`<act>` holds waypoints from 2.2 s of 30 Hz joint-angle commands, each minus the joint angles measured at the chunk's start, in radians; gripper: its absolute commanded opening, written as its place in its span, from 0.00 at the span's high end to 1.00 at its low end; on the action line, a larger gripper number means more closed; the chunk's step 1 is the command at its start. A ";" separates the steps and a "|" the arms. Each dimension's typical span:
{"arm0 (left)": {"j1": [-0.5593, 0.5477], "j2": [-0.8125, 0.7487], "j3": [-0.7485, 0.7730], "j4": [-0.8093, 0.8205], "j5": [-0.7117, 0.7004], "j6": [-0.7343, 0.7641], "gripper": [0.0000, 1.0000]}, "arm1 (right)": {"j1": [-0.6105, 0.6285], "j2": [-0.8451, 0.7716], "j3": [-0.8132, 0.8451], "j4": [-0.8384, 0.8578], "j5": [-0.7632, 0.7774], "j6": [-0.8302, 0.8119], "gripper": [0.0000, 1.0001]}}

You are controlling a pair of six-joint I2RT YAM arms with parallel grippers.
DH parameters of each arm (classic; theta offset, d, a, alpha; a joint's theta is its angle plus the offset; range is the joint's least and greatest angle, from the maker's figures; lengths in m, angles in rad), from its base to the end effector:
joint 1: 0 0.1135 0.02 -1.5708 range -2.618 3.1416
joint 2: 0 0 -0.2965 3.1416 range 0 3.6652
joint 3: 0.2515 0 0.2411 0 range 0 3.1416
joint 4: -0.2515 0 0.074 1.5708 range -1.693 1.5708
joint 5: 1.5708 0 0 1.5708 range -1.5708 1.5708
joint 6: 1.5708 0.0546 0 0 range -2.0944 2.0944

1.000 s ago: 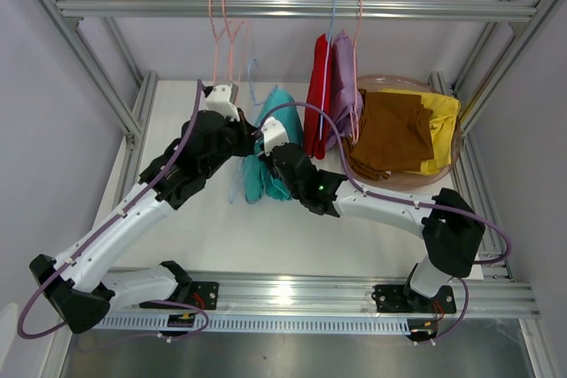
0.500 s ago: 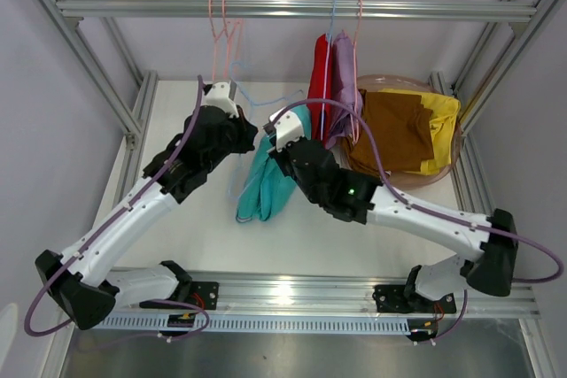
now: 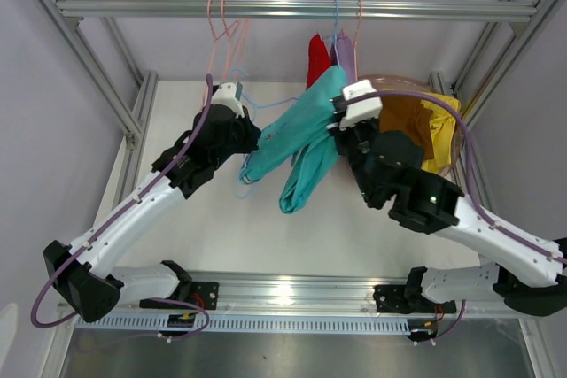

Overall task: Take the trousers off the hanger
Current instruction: Remove the trousers from the hanger, then place the trousers in the bin.

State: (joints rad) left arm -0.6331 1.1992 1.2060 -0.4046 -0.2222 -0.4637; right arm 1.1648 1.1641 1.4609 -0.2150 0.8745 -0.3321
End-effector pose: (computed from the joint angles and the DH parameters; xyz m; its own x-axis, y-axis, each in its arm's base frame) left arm 0.2190 -0.1458 0.4021 -0.4642 -0.2005 -0.8628 0.2300 0.9134 -0.3360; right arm 0.1242 0.1829 0.5204 0.1242 -0.2406 -0.9626 -0.2610 0.9281 -0.2657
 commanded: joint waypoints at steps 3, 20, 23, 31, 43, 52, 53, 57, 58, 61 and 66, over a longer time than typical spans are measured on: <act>0.009 -0.009 0.032 0.024 0.021 0.011 1.00 | 0.029 -0.208 0.000 0.062 0.181 -0.094 1.00; 0.009 0.016 0.038 0.016 0.030 0.020 0.99 | 0.021 -0.512 -0.091 0.040 0.411 -0.255 1.00; 0.006 0.023 0.043 0.013 0.041 0.019 1.00 | 0.012 -0.544 -0.163 0.120 0.440 -0.289 1.00; -0.030 0.028 0.055 0.001 0.034 0.031 1.00 | -0.260 -0.471 -0.341 0.173 0.320 -0.141 1.00; -0.045 0.023 0.066 -0.010 0.040 0.042 1.00 | -0.904 -0.068 -0.106 -0.032 -0.198 0.432 1.00; -0.045 0.025 0.081 -0.016 0.098 0.045 1.00 | -0.950 0.230 -0.016 0.077 -0.204 0.475 1.00; -0.045 0.026 0.081 -0.017 0.103 0.045 1.00 | -0.952 0.285 0.001 0.083 -0.204 0.476 1.00; -0.045 0.025 0.084 -0.020 0.107 0.046 0.99 | -0.959 0.423 0.074 0.097 -0.184 0.485 1.00; -0.045 0.025 0.087 -0.020 0.110 0.046 1.00 | -0.970 0.451 0.091 0.097 -0.184 0.489 1.00; -0.045 0.025 0.089 -0.023 0.119 0.046 1.00 | -0.982 0.557 0.159 0.103 -0.174 0.502 1.00; -0.045 0.028 0.093 -0.023 0.130 0.046 0.99 | -1.019 0.733 0.318 0.046 -0.173 0.528 0.98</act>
State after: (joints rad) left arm -0.6720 1.2259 1.2510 -0.4412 -0.1230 -0.4347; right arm 0.1871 1.8332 1.6650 -0.2157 0.6750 0.1577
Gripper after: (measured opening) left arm 0.014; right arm 0.046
